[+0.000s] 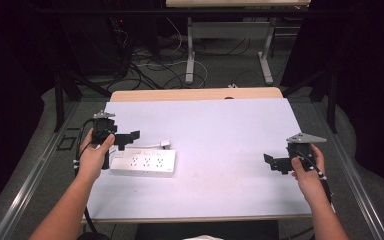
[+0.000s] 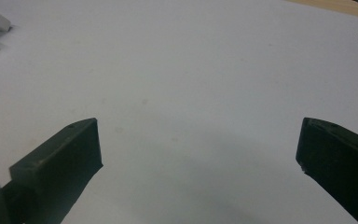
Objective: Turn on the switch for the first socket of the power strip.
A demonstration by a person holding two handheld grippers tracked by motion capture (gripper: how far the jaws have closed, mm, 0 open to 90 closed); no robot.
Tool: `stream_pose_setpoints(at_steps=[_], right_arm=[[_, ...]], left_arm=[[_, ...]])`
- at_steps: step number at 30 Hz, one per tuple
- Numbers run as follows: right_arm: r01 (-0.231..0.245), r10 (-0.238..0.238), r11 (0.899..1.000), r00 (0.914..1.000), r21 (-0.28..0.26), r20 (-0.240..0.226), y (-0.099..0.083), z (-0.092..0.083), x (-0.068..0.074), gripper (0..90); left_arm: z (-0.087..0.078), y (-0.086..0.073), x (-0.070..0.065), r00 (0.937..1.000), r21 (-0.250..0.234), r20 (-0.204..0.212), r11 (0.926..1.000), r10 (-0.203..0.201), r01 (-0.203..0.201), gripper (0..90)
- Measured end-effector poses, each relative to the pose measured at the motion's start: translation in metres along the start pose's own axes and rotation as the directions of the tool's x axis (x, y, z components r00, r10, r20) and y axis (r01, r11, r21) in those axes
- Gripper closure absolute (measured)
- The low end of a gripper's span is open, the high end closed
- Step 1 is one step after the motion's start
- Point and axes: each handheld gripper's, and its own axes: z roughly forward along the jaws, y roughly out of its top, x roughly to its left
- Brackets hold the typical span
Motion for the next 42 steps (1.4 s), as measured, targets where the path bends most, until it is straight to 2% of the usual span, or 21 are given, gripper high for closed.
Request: stream_pose_setpoints(at_steps=[1,9,19,22,26,29,30,31,34,35,42], right_arm=[[0.003,-0.003,1.0,1.0,-0.001,0.0,0.0,0.0,0.0,0.0],[0.0,0.0,1.0,1.0,-0.001,0.0,0.0,0.0,0.0,0.0],[0.0,0.0,1.0,1.0,-0.002,-0.002,0.0,-0.001,0.001,0.0],[0.001,-0.001,1.0,1.0,-0.003,-0.003,0.0,-0.001,0.001,0.0],[0.002,-0.002,1.0,1.0,-0.003,-0.005,0.0,-0.001,0.001,0.0],[0.0,0.0,1.0,1.0,-0.004,-0.003,0.001,-0.001,0.001,0.0],[0.003,-0.003,1.0,1.0,-0.004,-0.004,0.001,-0.001,0.0,0.0],[-0.001,0.001,1.0,1.0,-0.005,-0.003,0.001,-0.002,0.001,0.0],[0.004,-0.004,1.0,1.0,-0.007,-0.004,0.001,-0.002,0.001,0.0],[0.006,-0.006,1.0,1.0,-0.006,-0.003,0.001,-0.002,0.001,0.0],[0.002,-0.002,1.0,1.0,-0.006,-0.01,0.001,-0.001,0.002,0.0]], left_arm=[[0.001,-0.001,-0.002,1.0,-0.022,-0.01,0.9998,-0.002,0.001,0.7],[-0.003,0.001,-0.012,0.9997,-0.028,0.004,0.9993,0.025,-0.025,1.3],[-0.012,-0.002,-0.028,0.9991,-0.054,0.036,0.9984,0.021,-0.019,1.8],[-0.016,-0.003,-0.032,0.9988,-0.058,0.032,0.9977,0.037,-0.035,1.9],[-0.024,-0.005,-0.037,0.9985,-0.079,0.04,0.9963,0.037,-0.034,1.9],[-0.032,-0.005,-0.038,0.9977,-0.076,0.052,0.9963,0.043,-0.039,1.9],[-0.034,-0.006,-0.038,0.9979,-0.09,0.037,0.9947,0.053,-0.05,1.9],[-0.037,-0.006,-0.038,0.9975,-0.075,0.046,0.996,0.053,-0.049,1.9],[-0.042,-0.009,-0.038,0.9988,-0.098,0.034,0.9947,0.035,-0.031,1.9],[-0.045,-0.009,-0.037,0.9985,-0.088,0.046,0.9958,0.03,-0.026,1.9],[-0.059,-0.017,-0.031,0.9991,-0.132,0.043,0.9912,0.006,0.0,1.9]])
